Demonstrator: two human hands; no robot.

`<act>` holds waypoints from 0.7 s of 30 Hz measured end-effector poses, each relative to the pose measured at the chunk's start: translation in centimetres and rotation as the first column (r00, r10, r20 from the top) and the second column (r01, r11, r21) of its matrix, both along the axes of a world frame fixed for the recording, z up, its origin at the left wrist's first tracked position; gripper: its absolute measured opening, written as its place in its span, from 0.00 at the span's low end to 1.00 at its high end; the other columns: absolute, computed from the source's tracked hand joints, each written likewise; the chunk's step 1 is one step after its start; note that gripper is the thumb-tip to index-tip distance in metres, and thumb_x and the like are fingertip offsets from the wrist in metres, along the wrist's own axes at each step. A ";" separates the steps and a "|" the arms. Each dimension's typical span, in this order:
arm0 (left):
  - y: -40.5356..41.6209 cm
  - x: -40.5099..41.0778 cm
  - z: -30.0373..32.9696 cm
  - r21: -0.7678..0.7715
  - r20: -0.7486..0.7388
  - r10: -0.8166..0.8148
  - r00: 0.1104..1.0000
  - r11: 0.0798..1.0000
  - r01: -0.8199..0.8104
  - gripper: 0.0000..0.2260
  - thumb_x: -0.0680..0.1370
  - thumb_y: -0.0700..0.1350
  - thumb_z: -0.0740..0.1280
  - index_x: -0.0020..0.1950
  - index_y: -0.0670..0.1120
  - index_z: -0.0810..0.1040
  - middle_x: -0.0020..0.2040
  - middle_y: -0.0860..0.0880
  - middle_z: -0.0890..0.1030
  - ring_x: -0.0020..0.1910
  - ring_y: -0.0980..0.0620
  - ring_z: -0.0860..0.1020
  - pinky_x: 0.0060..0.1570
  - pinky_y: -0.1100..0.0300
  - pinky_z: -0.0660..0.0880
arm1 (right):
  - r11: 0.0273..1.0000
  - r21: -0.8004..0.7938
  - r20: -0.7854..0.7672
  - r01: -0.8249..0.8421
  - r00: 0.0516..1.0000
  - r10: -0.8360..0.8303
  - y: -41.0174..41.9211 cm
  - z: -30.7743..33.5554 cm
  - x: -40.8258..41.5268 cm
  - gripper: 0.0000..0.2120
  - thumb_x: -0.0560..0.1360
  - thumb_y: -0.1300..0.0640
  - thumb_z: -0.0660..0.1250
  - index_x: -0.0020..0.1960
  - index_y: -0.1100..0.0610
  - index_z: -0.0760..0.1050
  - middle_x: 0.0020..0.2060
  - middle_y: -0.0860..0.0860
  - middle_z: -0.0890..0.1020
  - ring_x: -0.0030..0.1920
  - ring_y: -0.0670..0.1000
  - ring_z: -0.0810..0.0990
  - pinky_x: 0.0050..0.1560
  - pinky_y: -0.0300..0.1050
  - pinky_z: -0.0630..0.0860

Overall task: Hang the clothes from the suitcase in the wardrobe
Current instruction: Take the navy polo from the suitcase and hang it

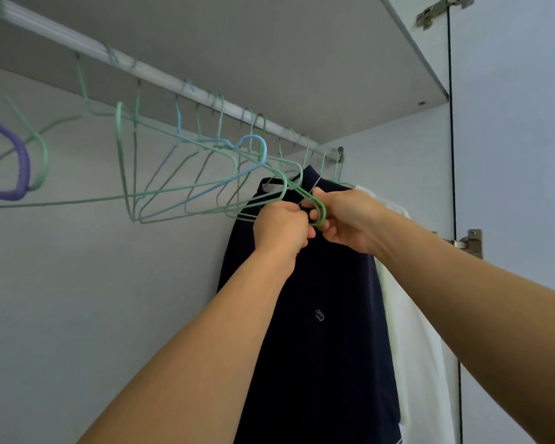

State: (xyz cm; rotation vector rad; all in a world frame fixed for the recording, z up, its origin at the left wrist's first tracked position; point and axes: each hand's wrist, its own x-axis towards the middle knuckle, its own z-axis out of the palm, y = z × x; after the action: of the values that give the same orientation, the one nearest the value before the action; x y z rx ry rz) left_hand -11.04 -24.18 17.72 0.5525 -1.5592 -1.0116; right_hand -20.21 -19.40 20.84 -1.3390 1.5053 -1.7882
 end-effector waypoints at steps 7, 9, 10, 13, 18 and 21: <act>-0.4 0.3 -0.3 -0.080 0.000 0.021 1.000 0.997 -0.020 0.11 0.77 0.40 0.65 0.39 0.54 0.79 0.43 0.52 0.82 0.41 0.52 0.77 0.46 0.52 0.77 | 0.976 -0.105 -0.372 0.191 0.903 -0.216 1.0 -0.2 0.8 0.10 0.72 0.57 0.72 0.46 0.64 0.79 0.37 0.55 0.80 0.27 0.46 0.73 0.28 0.37 0.71; -0.4 0.2 -0.5 -0.069 -0.006 0.012 1.000 0.998 -0.012 0.11 0.77 0.39 0.65 0.40 0.54 0.80 0.45 0.51 0.83 0.47 0.50 0.79 0.54 0.51 0.77 | 0.958 -0.118 -0.424 0.260 0.859 -0.286 1.0 -0.1 0.9 0.08 0.73 0.58 0.70 0.44 0.64 0.80 0.36 0.55 0.80 0.28 0.46 0.74 0.26 0.35 0.70; -0.4 0.1 -0.6 -0.065 -0.016 0.013 1.000 0.998 -0.014 0.10 0.77 0.39 0.65 0.43 0.52 0.82 0.47 0.51 0.83 0.49 0.50 0.79 0.55 0.50 0.77 | 0.956 -0.122 -0.413 0.267 0.862 -0.293 0.9 -0.1 1.0 0.08 0.73 0.58 0.70 0.44 0.64 0.81 0.35 0.54 0.79 0.28 0.46 0.73 0.25 0.34 0.69; -0.3 0.0 -0.5 -0.057 -0.060 0.014 0.998 0.998 -0.017 0.08 0.77 0.42 0.64 0.45 0.49 0.83 0.44 0.51 0.82 0.46 0.51 0.77 0.53 0.50 0.76 | 0.966 -0.123 -0.281 0.227 0.926 -0.254 1.0 -0.3 0.9 0.08 0.74 0.58 0.70 0.45 0.64 0.81 0.30 0.51 0.77 0.25 0.45 0.71 0.25 0.34 0.68; 0.1 0.2 -0.4 -0.028 -0.084 0.003 0.996 1.000 -0.005 0.11 0.76 0.50 0.64 0.39 0.47 0.80 0.42 0.48 0.82 0.42 0.52 0.76 0.40 0.60 0.69 | 0.975 -0.079 -0.272 0.208 0.936 -0.222 1.2 -0.8 0.9 0.07 0.76 0.58 0.67 0.41 0.59 0.81 0.28 0.49 0.78 0.28 0.45 0.72 0.31 0.35 0.68; -0.2 0.0 -0.5 -0.042 -0.058 0.022 0.998 0.999 -0.025 0.10 0.76 0.53 0.66 0.37 0.52 0.80 0.40 0.52 0.81 0.43 0.54 0.77 0.42 0.61 0.71 | 0.980 -0.017 -0.222 0.200 0.954 -0.199 1.1 -0.7 0.6 0.11 0.75 0.58 0.69 0.33 0.55 0.79 0.27 0.48 0.77 0.29 0.45 0.71 0.29 0.35 0.67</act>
State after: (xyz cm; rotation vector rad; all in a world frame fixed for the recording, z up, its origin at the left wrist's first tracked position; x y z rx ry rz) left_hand -11.01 -24.40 17.23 0.5064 -1.5167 -0.9661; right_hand -19.63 -18.31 20.13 -1.4716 1.8217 -1.7981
